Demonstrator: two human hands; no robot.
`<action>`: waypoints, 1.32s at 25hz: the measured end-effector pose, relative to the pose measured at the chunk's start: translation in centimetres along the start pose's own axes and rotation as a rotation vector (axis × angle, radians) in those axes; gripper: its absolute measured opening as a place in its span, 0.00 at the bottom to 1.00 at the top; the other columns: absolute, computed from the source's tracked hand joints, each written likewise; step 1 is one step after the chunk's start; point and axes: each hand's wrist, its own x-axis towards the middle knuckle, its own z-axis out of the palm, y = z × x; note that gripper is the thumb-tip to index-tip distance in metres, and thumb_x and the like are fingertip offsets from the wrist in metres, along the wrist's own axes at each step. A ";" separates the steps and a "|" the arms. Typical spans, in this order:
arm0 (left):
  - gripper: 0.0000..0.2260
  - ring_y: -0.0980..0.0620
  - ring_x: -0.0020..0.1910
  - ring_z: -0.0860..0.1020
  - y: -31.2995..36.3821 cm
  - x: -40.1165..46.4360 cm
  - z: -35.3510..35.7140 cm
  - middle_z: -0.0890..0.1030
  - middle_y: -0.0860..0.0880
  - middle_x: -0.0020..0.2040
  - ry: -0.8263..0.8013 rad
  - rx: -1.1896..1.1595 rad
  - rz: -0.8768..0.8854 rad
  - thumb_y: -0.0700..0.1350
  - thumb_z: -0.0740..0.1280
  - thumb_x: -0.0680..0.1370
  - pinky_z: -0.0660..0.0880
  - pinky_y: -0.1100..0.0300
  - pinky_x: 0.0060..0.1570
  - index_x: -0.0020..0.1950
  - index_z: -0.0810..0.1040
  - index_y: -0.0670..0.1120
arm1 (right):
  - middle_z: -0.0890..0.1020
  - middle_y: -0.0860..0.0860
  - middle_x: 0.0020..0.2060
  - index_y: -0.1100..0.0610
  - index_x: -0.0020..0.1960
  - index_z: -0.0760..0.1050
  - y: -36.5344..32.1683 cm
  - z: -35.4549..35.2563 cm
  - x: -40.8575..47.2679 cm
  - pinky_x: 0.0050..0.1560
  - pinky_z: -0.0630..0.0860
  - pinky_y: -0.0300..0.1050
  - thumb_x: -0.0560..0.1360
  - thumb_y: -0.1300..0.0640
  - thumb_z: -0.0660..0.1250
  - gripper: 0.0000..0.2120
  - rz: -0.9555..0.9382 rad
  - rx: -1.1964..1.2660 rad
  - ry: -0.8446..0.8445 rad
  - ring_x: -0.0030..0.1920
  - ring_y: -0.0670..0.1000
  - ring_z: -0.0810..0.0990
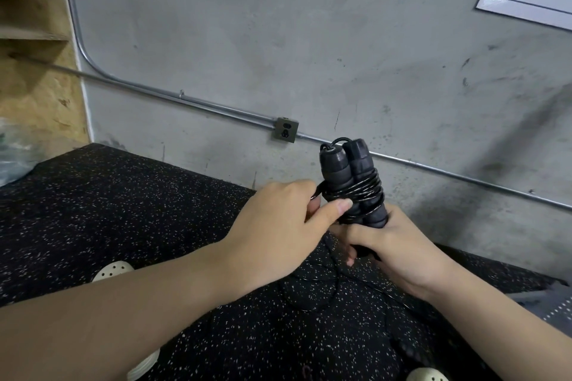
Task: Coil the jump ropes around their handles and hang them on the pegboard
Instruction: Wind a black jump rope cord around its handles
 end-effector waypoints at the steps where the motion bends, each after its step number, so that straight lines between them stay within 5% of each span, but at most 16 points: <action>1: 0.22 0.58 0.27 0.68 0.3 -0.2 0.2 0.69 0.56 0.29 0.005 -0.010 -0.025 0.69 0.62 0.76 0.61 0.62 0.30 0.36 0.68 0.52 | 0.75 0.64 0.31 0.72 0.45 0.76 0.1 0.3 0.0 0.34 0.75 0.47 0.71 0.67 0.70 0.08 -0.015 -0.045 0.022 0.31 0.56 0.72; 7: 0.30 0.57 0.26 0.69 0.4 0.4 0.3 0.69 0.54 0.25 0.085 -0.008 -0.132 0.77 0.62 0.69 0.63 0.59 0.30 0.31 0.70 0.50 | 0.77 0.58 0.27 0.62 0.33 0.74 -0.4 2.6 -0.1 0.32 0.75 0.42 0.75 0.69 0.68 0.12 -0.008 -0.195 0.141 0.29 0.53 0.75; 10: 0.31 0.55 0.24 0.68 -0.5 0.5 0.2 0.68 0.54 0.24 0.076 -0.001 -0.114 0.77 0.60 0.70 0.64 0.58 0.29 0.30 0.70 0.49 | 0.78 0.56 0.29 0.63 0.38 0.77 -0.5 3.0 -0.4 0.33 0.76 0.41 0.75 0.66 0.72 0.08 0.011 -0.136 0.132 0.31 0.53 0.76; 15: 0.31 0.57 0.28 0.65 -1.7 0.5 -0.1 0.69 0.54 0.28 -0.060 -0.381 -0.119 0.74 0.66 0.70 0.63 0.59 0.33 0.42 0.85 0.46 | 0.75 0.58 0.39 0.62 0.51 0.75 -0.6 1.6 -1.1 0.42 0.77 0.49 0.71 0.54 0.76 0.17 0.232 0.386 -0.353 0.38 0.55 0.76; 19: 0.22 0.53 0.37 0.78 -1.9 0.4 0.0 0.84 0.44 0.39 -0.183 -0.594 -0.008 0.69 0.69 0.71 0.75 0.48 0.43 0.49 0.86 0.51 | 0.77 0.54 0.41 0.59 0.54 0.72 -0.6 1.3 -1.6 0.30 0.74 0.39 0.72 0.49 0.75 0.19 0.348 0.629 -0.612 0.32 0.48 0.77; 22: 0.31 0.51 0.48 0.85 -3.1 0.8 0.2 0.87 0.49 0.45 -0.256 -0.509 -0.055 0.75 0.66 0.70 0.79 0.49 0.55 0.51 0.85 0.49 | 0.79 0.56 0.35 0.61 0.47 0.73 -1.1 1.0 -1.5 0.21 0.68 0.36 0.66 0.54 0.78 0.18 0.300 0.382 -0.472 0.26 0.48 0.76; 25: 0.35 0.55 0.26 0.70 -3.8 0.9 0.0 0.72 0.55 0.26 -0.357 -0.343 -0.152 0.80 0.64 0.65 0.67 0.62 0.32 0.32 0.70 0.46 | 0.78 0.53 0.28 0.63 0.38 0.73 -1.3 1.3 -1.2 0.21 0.67 0.36 0.64 0.57 0.72 0.11 0.246 0.136 -0.351 0.24 0.48 0.75; 27: 0.31 0.55 0.25 0.63 -3.7 1.0 -0.5 0.65 0.56 0.24 -0.359 -0.294 -0.202 0.79 0.65 0.63 0.59 0.61 0.30 0.29 0.63 0.51 | 0.77 0.53 0.27 0.61 0.35 0.74 -1.0 1.3 -1.0 0.21 0.66 0.36 0.62 0.57 0.71 0.10 0.237 0.095 -0.309 0.24 0.49 0.74; 30: 0.33 0.55 0.27 0.63 -3.6 0.9 -0.7 0.64 0.55 0.26 -0.216 -0.265 -0.158 0.80 0.65 0.62 0.59 0.57 0.33 0.30 0.64 0.50 | 0.76 0.54 0.28 0.59 0.35 0.73 -0.7 1.3 -0.6 0.22 0.65 0.37 0.60 0.55 0.72 0.10 0.216 0.028 -0.203 0.25 0.51 0.74; 33: 0.28 0.57 0.26 0.62 -2.2 0.6 -0.4 0.65 0.56 0.25 -0.010 -0.236 -0.061 0.70 0.70 0.69 0.61 0.61 0.30 0.31 0.65 0.49 | 0.75 0.54 0.27 0.58 0.37 0.72 -0.6 1.0 0.2 0.23 0.65 0.38 0.59 0.54 0.73 0.13 0.183 -0.003 -0.087 0.25 0.51 0.74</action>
